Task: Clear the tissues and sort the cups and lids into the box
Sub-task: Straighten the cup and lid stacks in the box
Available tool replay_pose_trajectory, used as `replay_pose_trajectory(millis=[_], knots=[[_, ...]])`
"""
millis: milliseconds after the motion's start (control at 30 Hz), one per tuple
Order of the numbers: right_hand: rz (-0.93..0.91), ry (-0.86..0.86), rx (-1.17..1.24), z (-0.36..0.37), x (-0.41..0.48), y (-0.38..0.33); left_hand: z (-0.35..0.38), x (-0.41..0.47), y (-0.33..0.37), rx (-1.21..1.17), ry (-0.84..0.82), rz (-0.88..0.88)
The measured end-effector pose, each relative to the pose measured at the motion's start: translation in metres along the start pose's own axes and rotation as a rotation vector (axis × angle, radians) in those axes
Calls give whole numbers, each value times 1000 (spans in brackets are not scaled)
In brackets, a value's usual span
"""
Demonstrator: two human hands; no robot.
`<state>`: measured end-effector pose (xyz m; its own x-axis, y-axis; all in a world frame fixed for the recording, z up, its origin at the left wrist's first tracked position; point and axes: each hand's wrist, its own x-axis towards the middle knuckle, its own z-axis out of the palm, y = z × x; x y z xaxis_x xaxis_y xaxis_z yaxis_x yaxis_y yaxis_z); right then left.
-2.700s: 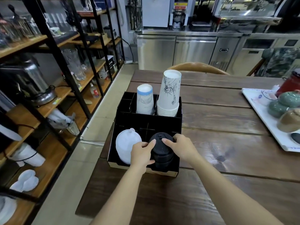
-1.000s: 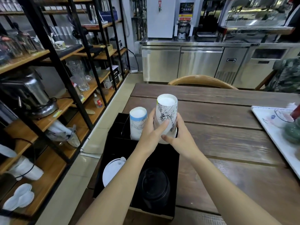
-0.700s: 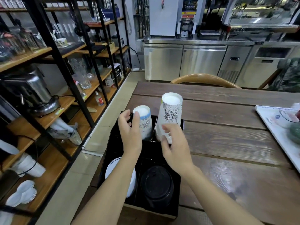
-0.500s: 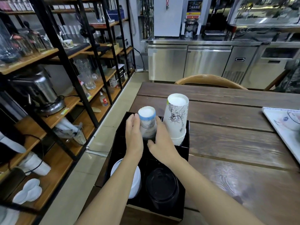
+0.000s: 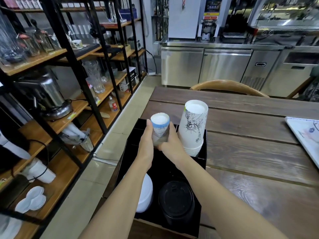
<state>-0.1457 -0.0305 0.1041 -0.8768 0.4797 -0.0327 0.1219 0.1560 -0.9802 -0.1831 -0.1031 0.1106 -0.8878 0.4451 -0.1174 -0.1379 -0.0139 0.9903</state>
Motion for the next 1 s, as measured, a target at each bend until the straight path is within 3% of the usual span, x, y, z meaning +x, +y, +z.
replay_pose_trajectory(millis=[333,433,533,700,1000], knots=[[-15,-113,-46,-8,-11,-1,-9,0,22,172,-107,-20],[-29,-63,-66,-12,-18,1,-12,-9,19,34,88,-45],[22,42,-99,-21,-33,10,-12,-25,4,119,276,54],[141,115,-130,-37,-65,34,-2,-58,-27,238,129,42],[188,156,-160,-46,-118,53,0,-99,-53,235,11,-156]])
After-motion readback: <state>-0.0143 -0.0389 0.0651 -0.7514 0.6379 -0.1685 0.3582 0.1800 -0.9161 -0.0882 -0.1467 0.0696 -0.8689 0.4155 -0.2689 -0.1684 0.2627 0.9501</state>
